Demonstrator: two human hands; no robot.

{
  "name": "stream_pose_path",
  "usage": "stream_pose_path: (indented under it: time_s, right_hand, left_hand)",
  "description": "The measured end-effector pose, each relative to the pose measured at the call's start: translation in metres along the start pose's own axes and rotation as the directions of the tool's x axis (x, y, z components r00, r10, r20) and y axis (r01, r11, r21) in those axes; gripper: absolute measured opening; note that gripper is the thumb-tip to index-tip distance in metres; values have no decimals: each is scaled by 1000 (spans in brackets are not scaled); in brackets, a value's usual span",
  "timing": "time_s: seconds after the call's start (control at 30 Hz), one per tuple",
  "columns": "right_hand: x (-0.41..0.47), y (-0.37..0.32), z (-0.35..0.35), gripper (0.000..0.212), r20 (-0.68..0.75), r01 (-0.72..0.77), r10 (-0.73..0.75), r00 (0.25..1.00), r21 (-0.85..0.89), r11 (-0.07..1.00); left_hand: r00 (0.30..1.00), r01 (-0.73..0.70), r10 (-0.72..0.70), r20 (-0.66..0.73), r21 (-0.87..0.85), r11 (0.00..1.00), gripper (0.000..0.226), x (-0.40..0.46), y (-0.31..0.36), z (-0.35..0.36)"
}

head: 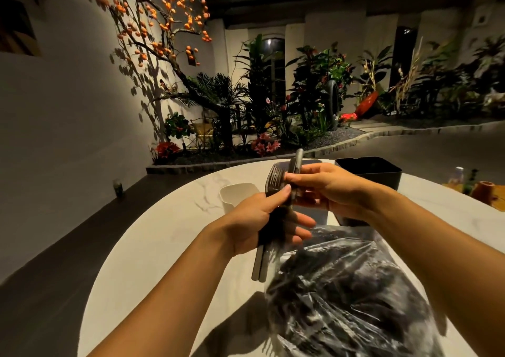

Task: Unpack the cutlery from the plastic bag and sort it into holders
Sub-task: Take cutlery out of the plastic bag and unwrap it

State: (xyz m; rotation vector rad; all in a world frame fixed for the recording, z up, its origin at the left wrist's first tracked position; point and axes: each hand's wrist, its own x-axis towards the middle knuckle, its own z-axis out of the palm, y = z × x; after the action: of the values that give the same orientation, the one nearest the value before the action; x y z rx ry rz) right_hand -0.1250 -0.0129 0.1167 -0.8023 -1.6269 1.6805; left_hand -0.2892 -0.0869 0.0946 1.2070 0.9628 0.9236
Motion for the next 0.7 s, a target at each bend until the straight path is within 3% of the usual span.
stream_pose_path:
  time_s: [0.1, 0.2, 0.37, 0.47, 0.6, 0.7]
  right_hand:
    - [-12, 0, -13, 19, -20, 11, -13, 1000, -64, 998]
    - [-26, -1, -25, 32, -3, 13, -13, 1000, -77, 997]
    - [-49, 1, -47, 46, -33, 11, -13, 999, -38, 999]
    - [-59, 3, -56, 34, -88, 36, -39, 995, -31, 999]
    - [-64, 7, -68, 24, -285, 77, -90, 954, -53, 996]
    - [-70, 5, -73, 15, -314, 91, -99, 944, -41, 995]
  left_hand:
    - [999, -4, 4, 34, -10, 1000, 43, 3, -3, 14]
    - [997, -7, 10, 77, -37, 999, 34, 5, -4, 29]
    - [999, -12, 14, 30, -69, 998, 33, 15, -10, 56]
    - [1000, -30, 30, -7, -35, 999, 36, 23, -14, 72]
    - [993, -77, 75, -96, -21, 997, 39, 34, -17, 81]
    - [988, -87, 90, -125, 29, 996, 40, 38, -18, 83]
